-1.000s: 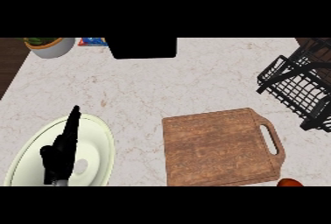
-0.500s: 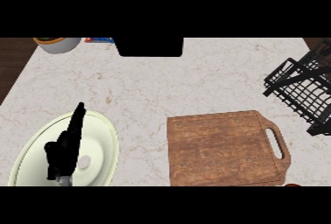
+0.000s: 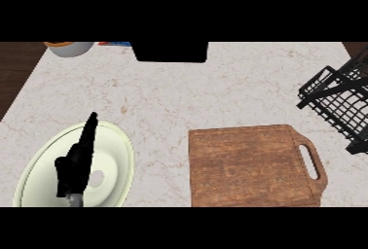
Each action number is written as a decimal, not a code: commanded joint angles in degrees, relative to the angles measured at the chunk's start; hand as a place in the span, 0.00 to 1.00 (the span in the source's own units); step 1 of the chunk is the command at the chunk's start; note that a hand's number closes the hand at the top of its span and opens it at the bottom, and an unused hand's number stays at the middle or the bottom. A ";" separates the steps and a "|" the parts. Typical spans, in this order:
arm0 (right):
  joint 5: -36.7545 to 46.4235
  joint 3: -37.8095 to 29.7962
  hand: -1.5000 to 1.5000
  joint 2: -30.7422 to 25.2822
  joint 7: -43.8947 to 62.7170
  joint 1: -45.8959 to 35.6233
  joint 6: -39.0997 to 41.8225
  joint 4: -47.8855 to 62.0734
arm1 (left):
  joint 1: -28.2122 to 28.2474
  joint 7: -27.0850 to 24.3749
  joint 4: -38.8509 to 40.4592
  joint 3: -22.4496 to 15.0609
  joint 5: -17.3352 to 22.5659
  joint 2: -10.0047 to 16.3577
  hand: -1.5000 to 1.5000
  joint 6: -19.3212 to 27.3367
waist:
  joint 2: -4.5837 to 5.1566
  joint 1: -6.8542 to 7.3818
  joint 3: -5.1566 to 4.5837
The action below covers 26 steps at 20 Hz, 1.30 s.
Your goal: Pick the bell pepper from the cutting board and place it in the tiered basket
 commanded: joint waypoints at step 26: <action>-4.55 -0.69 0.00 15.97 -22.29 -22.74 -19.66 39.73 | 3.09 0.93 5.18 -0.52 -0.32 -2.08 0.50 -0.02 | 0.61 -1.03 -0.64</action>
